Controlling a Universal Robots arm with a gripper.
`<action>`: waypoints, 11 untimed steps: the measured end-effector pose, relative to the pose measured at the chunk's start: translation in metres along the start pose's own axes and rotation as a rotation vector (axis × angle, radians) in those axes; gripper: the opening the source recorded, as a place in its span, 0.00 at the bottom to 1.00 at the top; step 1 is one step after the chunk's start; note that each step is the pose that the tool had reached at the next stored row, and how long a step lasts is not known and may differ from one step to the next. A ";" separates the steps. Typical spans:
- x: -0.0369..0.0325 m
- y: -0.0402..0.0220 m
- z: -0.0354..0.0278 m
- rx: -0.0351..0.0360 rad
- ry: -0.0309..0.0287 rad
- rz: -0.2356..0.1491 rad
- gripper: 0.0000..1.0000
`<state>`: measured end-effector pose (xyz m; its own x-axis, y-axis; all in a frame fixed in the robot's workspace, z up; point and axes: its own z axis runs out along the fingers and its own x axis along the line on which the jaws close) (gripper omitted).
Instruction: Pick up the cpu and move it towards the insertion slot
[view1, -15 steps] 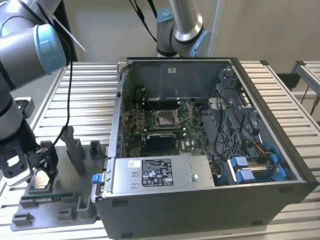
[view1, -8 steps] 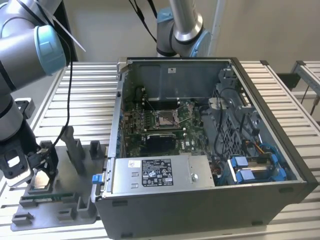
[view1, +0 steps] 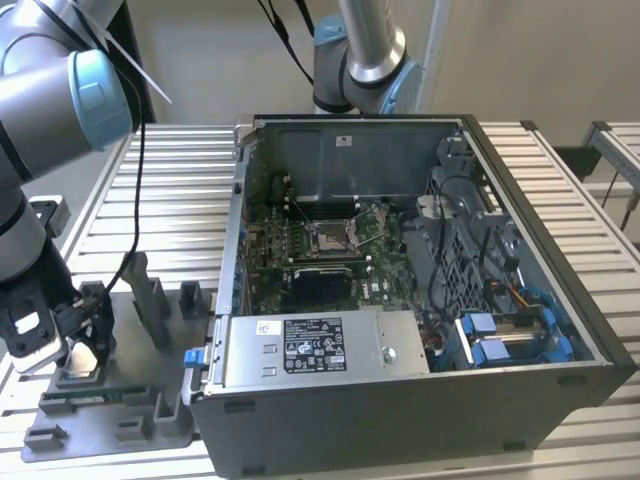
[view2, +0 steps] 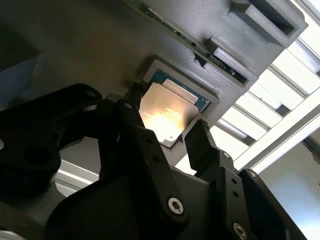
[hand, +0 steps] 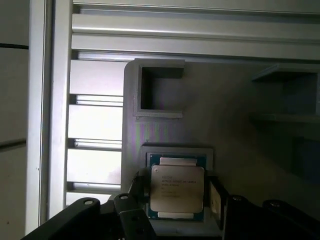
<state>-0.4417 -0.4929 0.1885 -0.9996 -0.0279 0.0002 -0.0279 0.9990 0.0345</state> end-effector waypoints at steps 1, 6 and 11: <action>0.0000 0.0000 0.0000 0.0000 0.0000 0.000 1.00; 0.0000 0.0000 0.0000 0.0000 0.0000 0.000 1.00; 0.0000 0.0000 -0.0003 0.0003 0.0004 0.000 0.00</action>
<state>-0.4417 -0.4929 0.1888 -0.9996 -0.0279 0.0006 -0.0279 0.9990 0.0343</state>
